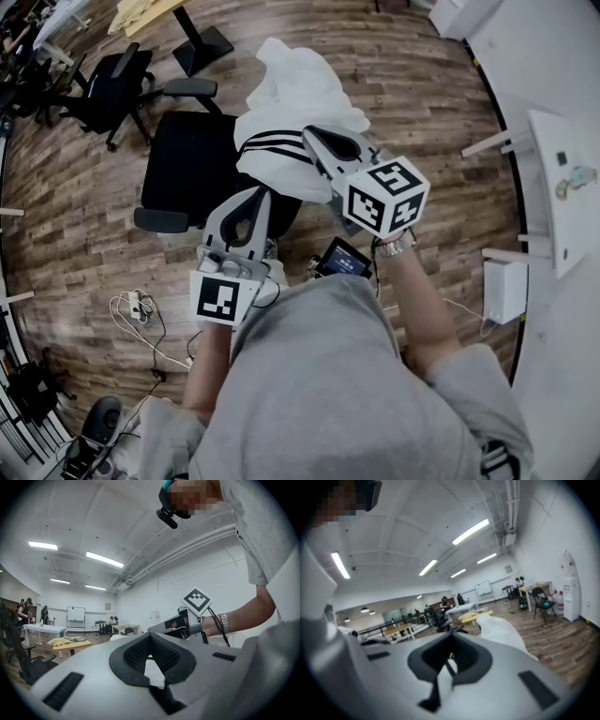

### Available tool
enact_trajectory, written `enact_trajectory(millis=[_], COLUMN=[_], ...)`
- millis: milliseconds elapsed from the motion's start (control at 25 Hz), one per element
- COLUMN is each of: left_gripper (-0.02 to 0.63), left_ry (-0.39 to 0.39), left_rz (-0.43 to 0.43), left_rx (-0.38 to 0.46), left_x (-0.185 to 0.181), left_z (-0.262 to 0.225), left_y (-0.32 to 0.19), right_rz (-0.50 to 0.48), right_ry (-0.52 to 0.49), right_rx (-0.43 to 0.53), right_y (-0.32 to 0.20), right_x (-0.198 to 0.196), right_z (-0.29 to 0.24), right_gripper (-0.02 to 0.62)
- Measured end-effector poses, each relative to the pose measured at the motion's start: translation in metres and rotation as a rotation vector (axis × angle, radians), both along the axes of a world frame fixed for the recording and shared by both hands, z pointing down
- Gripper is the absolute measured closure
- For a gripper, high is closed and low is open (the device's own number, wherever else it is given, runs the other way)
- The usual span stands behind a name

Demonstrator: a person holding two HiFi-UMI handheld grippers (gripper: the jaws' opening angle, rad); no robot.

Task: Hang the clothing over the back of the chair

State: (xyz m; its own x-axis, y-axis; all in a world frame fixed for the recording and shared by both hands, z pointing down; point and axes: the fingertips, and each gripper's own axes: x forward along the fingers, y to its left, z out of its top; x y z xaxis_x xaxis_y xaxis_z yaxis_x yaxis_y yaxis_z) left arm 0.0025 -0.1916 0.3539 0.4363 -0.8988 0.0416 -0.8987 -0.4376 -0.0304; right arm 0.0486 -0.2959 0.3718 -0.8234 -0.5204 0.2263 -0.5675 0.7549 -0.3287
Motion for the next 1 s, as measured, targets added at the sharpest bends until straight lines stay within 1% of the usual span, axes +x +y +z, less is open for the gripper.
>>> enact_trajectory(millis=[240, 600, 720, 1000], left_gripper=[0.572, 0.572, 0.572, 0.572], left_ry=[-0.017, -0.04, -0.041, -0.041], left_rz=[0.003, -0.005, -0.01, -0.007], left_rx=[0.022, 0.04, 0.04, 0.054], left_x=[0.022, 0.05, 0.056, 0.062], left_z=[-0.008, -0.012, -0.012, -0.016], left_y=[0.012, 0.04, 0.05, 0.068], right_rz=[0.013, 0.009, 0.007, -0.001], right_ry=[-0.017, -0.028, -0.033, -0.046], right_rx=[0.041, 0.106, 0.122, 0.152], right_y=[0.016, 0.051, 0.064, 0.092], right_x=[0.033, 0.07, 0.077, 0.082], right_z=[-0.014, -0.03, -0.034, -0.047], right_gripper=[0.561, 0.561, 0.561, 0.561])
